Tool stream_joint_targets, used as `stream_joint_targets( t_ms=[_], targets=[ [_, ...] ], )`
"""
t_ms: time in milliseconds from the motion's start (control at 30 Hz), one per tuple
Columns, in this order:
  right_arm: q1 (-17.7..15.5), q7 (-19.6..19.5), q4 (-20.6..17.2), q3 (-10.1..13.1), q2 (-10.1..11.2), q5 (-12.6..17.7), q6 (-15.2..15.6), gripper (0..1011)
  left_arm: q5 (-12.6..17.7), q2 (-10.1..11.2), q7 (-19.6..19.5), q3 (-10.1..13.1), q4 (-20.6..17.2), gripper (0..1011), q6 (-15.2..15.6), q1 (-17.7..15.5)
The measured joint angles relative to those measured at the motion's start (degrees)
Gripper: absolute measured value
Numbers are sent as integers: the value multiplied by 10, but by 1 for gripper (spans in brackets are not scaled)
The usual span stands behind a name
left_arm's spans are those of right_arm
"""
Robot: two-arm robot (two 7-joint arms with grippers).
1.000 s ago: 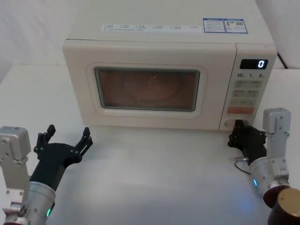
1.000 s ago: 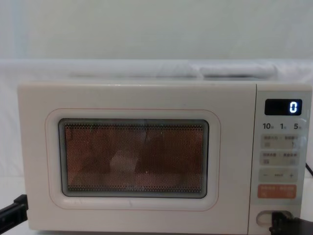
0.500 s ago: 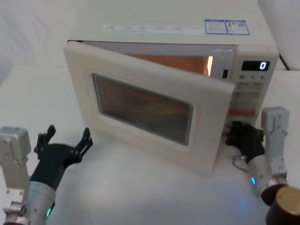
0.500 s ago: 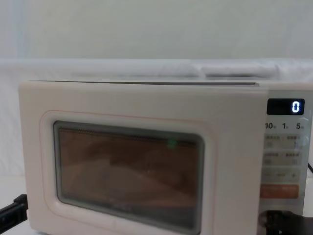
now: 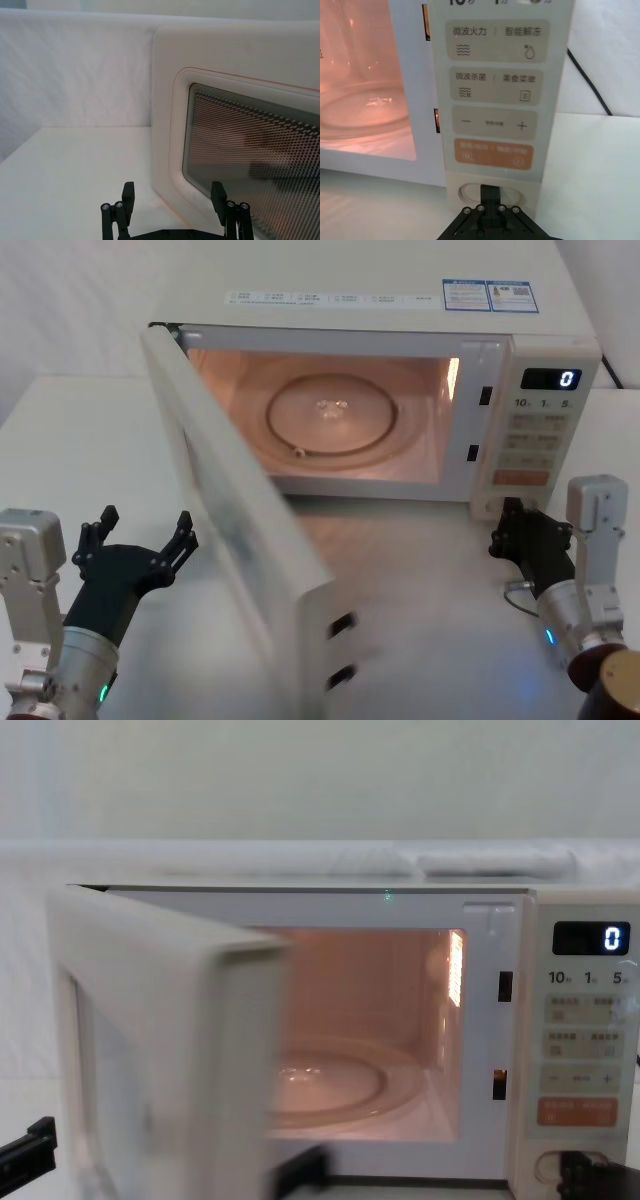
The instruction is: Press the button to open the microwave door with one hand; close the microwave door with the other hand.
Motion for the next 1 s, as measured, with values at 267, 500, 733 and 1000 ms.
stream_joint_targets(
  t_ms=[267,500,733,1000],
  targets=[
    [-32,4,-34,6,10,4,7,0,0,0,0,-1,0,1001,0,0],
    [-61,11,-67,12,18,14,9,0,0,0,0,0,0,1001,0,0],
    [-84,23,-96,18,31,25,5,0,0,0,0,0,0,1001,0,0],
    [-103,29,-117,32,43,42,5,75,0,0,0,0,0,1001,0,0]
  ],
)
